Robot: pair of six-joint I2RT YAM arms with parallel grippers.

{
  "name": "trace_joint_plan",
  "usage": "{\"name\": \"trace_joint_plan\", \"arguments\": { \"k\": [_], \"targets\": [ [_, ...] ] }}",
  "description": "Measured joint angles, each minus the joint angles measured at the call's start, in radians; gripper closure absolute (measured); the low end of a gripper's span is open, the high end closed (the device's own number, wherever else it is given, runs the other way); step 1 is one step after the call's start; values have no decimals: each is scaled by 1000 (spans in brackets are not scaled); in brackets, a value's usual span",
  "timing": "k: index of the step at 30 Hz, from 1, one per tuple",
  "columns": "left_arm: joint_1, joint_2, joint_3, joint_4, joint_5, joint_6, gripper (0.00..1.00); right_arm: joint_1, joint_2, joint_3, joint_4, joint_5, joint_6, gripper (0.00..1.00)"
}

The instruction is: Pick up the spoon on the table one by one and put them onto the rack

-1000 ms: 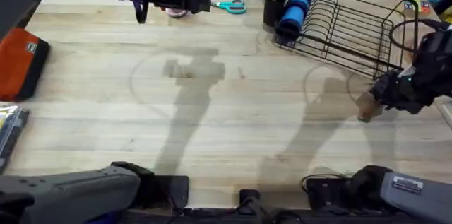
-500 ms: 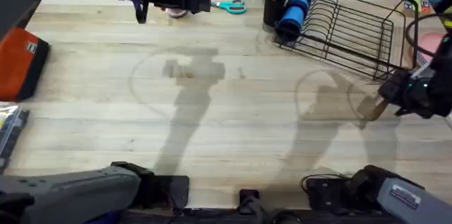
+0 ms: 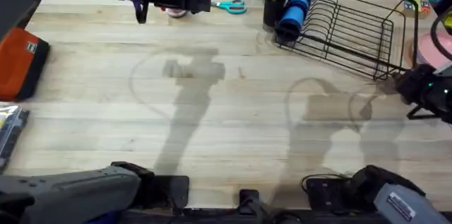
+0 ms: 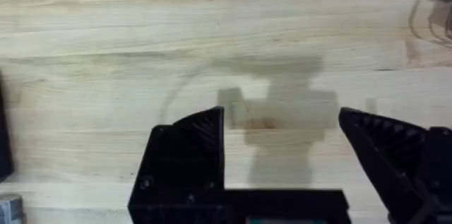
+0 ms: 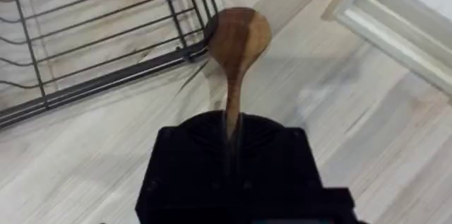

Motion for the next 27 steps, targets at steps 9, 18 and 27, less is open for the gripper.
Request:
{"name": "trace_joint_plan", "arguments": {
  "k": [9,18,27],
  "targets": [
    [0,0,0,0,0,0,7,-3,-17,0,-59,72,0,970],
    [0,0,0,0,0,0,7,-28,-15,0,-57,136,0,970],
    [0,0,0,0,0,0,6,-28,-147,-1,-5,143,0,970]
  ]
}}
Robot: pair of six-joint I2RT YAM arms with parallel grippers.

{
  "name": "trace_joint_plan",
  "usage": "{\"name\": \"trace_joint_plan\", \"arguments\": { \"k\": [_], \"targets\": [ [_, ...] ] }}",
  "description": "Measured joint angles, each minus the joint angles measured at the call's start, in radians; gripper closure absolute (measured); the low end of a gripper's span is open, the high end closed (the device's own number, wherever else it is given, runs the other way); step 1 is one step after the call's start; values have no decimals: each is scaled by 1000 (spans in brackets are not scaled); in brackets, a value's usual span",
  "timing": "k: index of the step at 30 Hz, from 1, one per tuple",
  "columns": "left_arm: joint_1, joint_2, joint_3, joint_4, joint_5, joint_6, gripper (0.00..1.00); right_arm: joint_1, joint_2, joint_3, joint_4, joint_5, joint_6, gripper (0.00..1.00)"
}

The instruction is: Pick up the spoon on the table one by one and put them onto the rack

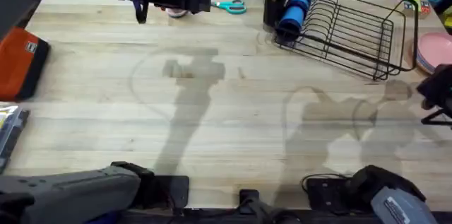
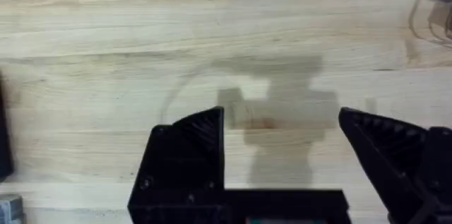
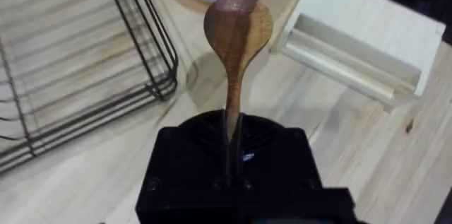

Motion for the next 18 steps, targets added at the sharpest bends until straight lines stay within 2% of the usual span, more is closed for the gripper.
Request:
{"name": "trace_joint_plan", "arguments": {
  "k": [3,7,18],
  "targets": [
    [0,0,0,0,0,0,7,0,-74,0,27,0,0,970],
    [0,0,0,0,0,0,8,0,-108,0,80,-36,0,970],
    [0,0,0,0,0,0,8,0,-114,0,352,-325,0,970]
  ]
}}
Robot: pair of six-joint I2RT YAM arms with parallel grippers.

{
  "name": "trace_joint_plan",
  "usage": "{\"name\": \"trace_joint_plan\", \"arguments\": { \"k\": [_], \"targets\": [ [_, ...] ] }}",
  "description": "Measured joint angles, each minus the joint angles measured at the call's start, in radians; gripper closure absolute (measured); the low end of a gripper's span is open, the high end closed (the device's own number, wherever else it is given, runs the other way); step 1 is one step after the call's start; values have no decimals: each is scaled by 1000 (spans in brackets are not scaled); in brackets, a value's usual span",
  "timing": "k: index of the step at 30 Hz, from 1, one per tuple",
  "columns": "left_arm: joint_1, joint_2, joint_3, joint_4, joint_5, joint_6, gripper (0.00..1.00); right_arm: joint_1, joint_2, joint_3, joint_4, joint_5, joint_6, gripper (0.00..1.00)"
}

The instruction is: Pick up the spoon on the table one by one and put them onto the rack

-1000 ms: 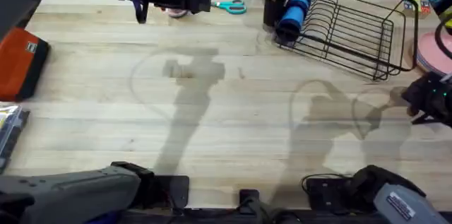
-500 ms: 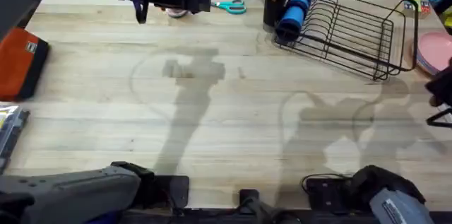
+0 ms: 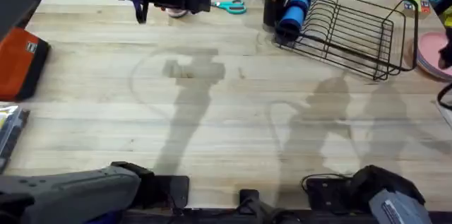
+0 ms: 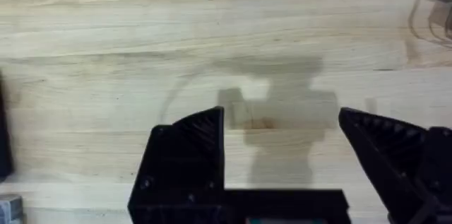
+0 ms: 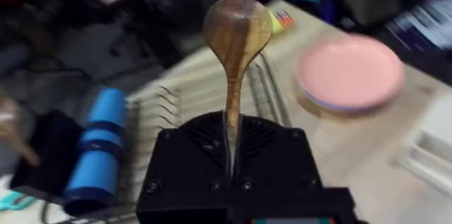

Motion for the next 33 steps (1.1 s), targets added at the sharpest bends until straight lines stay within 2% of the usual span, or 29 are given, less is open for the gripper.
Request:
{"name": "trace_joint_plan", "arguments": {
  "k": [5,13,20,33],
  "targets": [
    [0,0,0,0,0,0,9,41,15,0,150,-75,0,970],
    [0,0,0,0,0,0,7,233,144,0,367,-107,0,970],
    [0,0,0,0,0,0,7,391,333,-1,690,-111,0,970],
    [0,0,0,0,0,0,8,580,728,-1,1302,-115,0,970]
  ]
}}
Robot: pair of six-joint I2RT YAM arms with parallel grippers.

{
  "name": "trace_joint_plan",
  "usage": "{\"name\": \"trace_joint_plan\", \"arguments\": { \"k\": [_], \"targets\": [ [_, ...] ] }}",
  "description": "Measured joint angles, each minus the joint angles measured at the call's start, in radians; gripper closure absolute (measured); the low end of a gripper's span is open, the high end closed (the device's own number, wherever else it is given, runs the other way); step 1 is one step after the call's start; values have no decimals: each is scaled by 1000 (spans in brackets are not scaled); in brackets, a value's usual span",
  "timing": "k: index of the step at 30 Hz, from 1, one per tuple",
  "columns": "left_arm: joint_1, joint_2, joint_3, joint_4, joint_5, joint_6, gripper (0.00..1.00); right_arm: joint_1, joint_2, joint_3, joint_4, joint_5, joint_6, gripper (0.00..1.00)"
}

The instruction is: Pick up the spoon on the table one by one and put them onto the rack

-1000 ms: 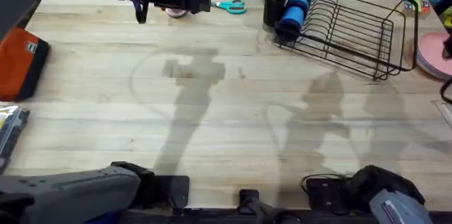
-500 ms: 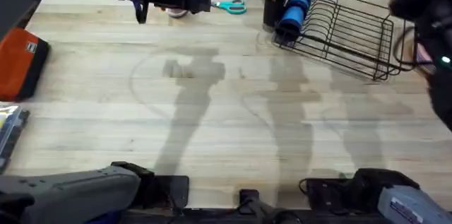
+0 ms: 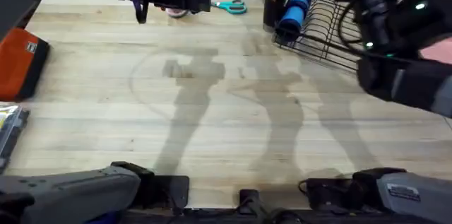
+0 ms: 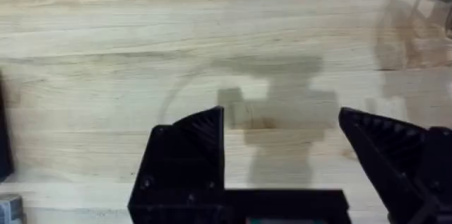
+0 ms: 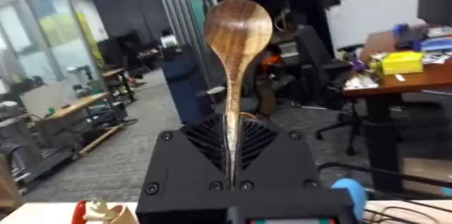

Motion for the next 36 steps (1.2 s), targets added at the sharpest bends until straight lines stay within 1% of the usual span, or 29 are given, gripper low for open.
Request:
{"name": "trace_joint_plan", "arguments": {
  "k": [2,6,12,17,23,36],
  "targets": [
    [0,0,0,0,0,0,7,19,52,1,58,0,0,970],
    [0,0,0,0,0,0,7,47,146,7,121,0,0,970],
    [0,0,0,0,0,0,7,55,241,39,215,0,-23,968],
    [0,0,0,0,0,0,7,55,320,98,277,0,-61,968],
    [0,0,0,0,0,0,7,55,449,185,354,0,-101,968],
    [0,0,0,0,0,0,8,92,634,352,360,0,-173,965]
  ]
}}
